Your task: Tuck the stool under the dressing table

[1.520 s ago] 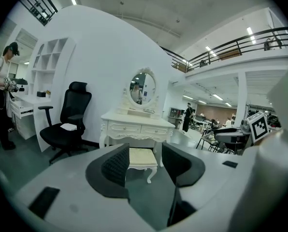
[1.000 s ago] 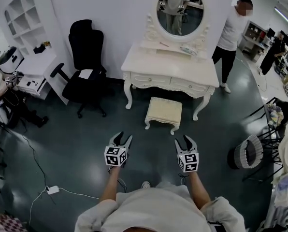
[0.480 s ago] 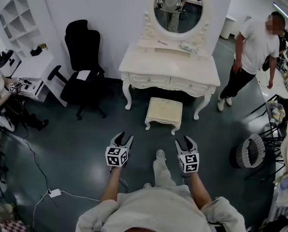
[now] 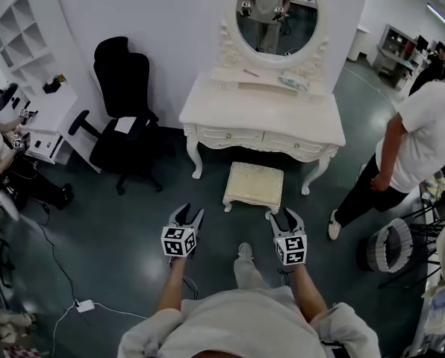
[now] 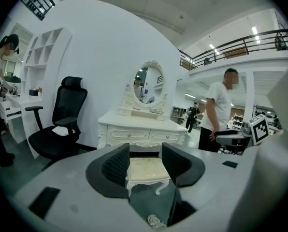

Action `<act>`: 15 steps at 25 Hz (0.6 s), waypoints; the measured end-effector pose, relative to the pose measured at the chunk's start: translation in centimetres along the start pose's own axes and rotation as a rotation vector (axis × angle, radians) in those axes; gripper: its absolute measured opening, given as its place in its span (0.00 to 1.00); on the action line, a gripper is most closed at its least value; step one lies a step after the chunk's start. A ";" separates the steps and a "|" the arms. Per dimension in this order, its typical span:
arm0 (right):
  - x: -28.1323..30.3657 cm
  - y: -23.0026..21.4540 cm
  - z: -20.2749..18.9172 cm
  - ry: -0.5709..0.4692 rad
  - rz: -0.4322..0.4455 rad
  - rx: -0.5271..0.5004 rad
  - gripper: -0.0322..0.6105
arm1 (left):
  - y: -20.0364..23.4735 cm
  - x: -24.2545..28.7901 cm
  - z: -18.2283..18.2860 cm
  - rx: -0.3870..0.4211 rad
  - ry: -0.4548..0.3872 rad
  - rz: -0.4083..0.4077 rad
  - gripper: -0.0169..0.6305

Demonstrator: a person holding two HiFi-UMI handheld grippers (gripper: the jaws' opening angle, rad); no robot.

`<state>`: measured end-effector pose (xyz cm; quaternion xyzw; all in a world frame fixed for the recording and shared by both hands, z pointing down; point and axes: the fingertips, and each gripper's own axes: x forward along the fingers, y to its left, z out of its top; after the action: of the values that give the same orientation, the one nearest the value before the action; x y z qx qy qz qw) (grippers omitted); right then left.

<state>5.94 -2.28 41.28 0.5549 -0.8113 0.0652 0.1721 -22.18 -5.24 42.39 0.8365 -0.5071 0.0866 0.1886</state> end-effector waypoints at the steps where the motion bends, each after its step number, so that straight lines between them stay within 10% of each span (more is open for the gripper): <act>1: 0.8 -0.6 0.4 0.000 0.003 -0.001 0.34 | 0.2 0.9 0.4 -0.002 0.001 0.003 0.32; 15: 12.0 -8.4 5.2 -0.007 0.075 -0.024 0.34 | 1.8 11.8 6.4 -0.010 0.008 0.056 0.32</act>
<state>8.72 -17.47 39.91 0.5222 -0.8329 0.0598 0.1734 -18.56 -18.18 40.90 0.8207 -0.5301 0.0926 0.1920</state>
